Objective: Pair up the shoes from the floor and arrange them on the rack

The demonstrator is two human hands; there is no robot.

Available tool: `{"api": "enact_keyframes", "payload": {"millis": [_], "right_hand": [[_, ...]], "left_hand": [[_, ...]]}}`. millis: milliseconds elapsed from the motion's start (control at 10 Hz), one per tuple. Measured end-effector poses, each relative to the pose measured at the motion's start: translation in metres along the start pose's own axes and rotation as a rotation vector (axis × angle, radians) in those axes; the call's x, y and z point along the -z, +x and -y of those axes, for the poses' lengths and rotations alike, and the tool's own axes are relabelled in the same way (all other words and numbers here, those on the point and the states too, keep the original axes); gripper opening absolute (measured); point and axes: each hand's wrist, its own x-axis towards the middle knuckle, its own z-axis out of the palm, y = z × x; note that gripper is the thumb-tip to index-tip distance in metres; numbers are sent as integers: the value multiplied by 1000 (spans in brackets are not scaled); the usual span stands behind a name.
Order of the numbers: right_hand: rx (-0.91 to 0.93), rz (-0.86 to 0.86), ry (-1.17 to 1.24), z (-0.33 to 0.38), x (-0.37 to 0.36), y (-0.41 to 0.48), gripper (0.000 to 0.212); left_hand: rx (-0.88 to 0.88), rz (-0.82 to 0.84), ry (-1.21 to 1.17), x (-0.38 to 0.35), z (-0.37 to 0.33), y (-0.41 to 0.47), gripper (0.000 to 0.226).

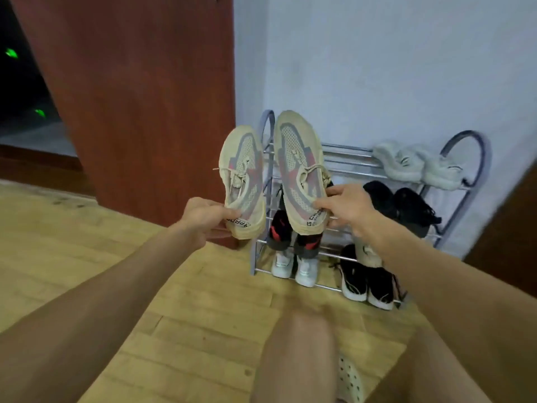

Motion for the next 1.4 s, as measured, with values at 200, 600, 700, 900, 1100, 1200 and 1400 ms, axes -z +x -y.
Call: {"api": "enact_keyframes", "payload": {"millis": [200, 600, 700, 900, 1100, 1200, 1400], "right_hand": [[8, -105, 142, 13, 76, 70, 23], [-199, -90, 235, 4, 77, 215, 15], [-247, -47, 199, 1, 66, 232, 25], [-216, -113, 134, 4, 52, 224, 48], [-127, -102, -84, 10, 61, 170, 37], [-113, -49, -96, 4, 74, 129, 12], [-70, -60, -166, -5, 111, 65, 28]], "left_hand": [[-80, 93, 23, -78, -81, 65, 28], [-85, 136, 165, -161, -128, 191, 34], [-74, 153, 231, -166, -120, 204, 30], [-107, 165, 321, -162, -114, 193, 13], [-221, 96, 480, -153, -112, 148, 16], [-250, 132, 505, -149, -108, 114, 47], [-367, 300, 583, -159, -106, 53, 35]]}}
